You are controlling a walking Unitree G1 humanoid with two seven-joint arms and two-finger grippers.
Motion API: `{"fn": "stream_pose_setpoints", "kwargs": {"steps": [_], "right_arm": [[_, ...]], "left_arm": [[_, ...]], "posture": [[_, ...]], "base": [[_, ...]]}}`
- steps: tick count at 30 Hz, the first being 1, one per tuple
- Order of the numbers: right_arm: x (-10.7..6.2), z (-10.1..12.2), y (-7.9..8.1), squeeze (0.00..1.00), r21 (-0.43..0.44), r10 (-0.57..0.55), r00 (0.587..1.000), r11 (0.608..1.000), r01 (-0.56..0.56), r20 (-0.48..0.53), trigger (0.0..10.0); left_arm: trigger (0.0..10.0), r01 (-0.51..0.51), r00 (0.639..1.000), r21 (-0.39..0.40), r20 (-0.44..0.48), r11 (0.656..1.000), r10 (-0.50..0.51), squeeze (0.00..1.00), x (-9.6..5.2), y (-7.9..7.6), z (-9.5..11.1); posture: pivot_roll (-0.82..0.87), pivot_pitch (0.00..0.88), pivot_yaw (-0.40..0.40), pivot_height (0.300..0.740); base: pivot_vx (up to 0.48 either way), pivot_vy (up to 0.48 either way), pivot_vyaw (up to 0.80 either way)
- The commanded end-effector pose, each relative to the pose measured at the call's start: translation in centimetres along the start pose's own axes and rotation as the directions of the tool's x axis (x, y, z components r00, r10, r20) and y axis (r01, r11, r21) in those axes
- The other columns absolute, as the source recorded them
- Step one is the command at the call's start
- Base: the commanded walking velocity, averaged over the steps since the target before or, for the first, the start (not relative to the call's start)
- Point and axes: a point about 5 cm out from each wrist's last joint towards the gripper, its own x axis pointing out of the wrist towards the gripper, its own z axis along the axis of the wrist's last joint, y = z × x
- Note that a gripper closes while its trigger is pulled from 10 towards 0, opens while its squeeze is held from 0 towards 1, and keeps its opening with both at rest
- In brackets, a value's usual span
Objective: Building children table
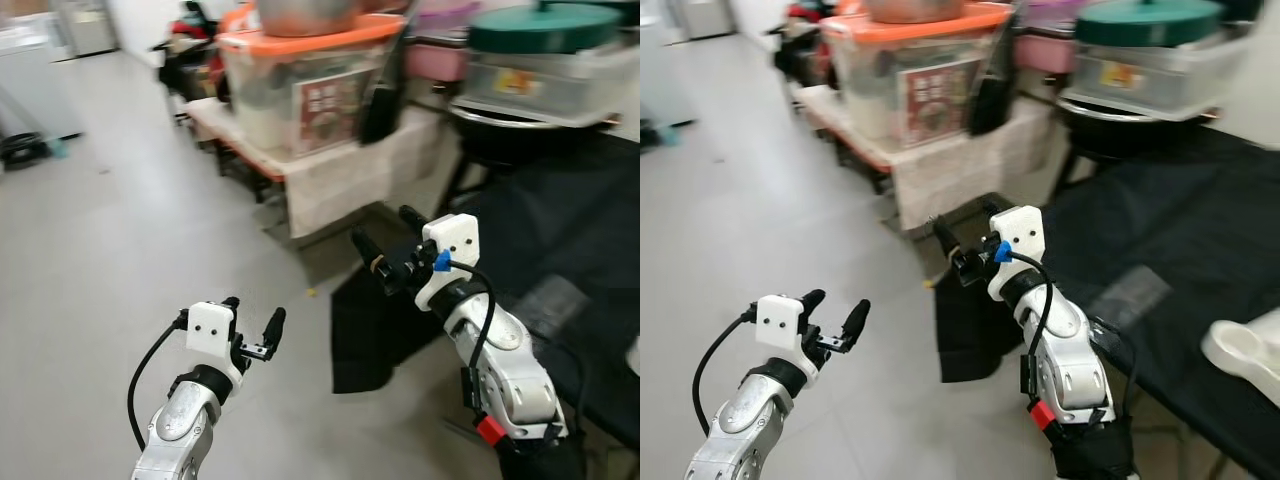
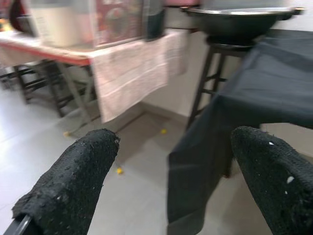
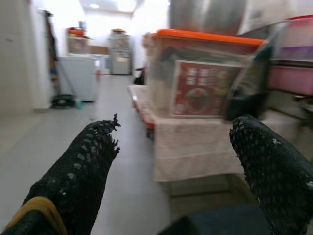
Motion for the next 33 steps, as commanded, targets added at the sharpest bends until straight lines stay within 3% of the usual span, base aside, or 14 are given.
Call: {"fn": "stream_pose_setpoints", "kwargs": {"steps": [1,7,14,33], "right_arm": [[0.3,-0.4,0.1,0.0,-0.013,-0.003,1.0,1.0,0.002,-0.022,10.0],[0.3,-0.9,0.9,0.0,-0.01,0.006,0.999,1.0,-0.006,-0.035,10.0],[0.5,-1.0,1.1,0.0,-0.011,0.005,0.999,1.0,-0.005,-0.04,10.0],[0.8,-0.9,1.1,0.0,-0.009,0.0,0.999,1.0,-0.001,-0.037,10.0]], "left_arm": [[10.0,-0.016,1.0,0.006,-0.009,1.0,0.016,0.0,0.2,0.2,-0.1],[10.0,-0.031,0.999,-0.018,0.023,0.999,0.031,0.0,0.6,0.3,0.9],[10.0,-0.025,0.997,0.008,0.071,1.0,0.025,0.0,1.2,0.5,2.5],[10.0,-0.017,0.999,0.013,0.047,1.0,0.017,0.0,1.3,0.3,2.4]], "posture": [[-0.02,0.038,0.043,0.74],[-0.01,0.046,0.044,0.74],[-0.01,0.058,0.041,0.74],[-0.01,0.084,0.045,0.74]], "base": [[0.0,0.0,-0.8],[0.0,0.0,-0.8],[0.0,0.0,-0.8],[0.0,0.0,-0.8]]}}
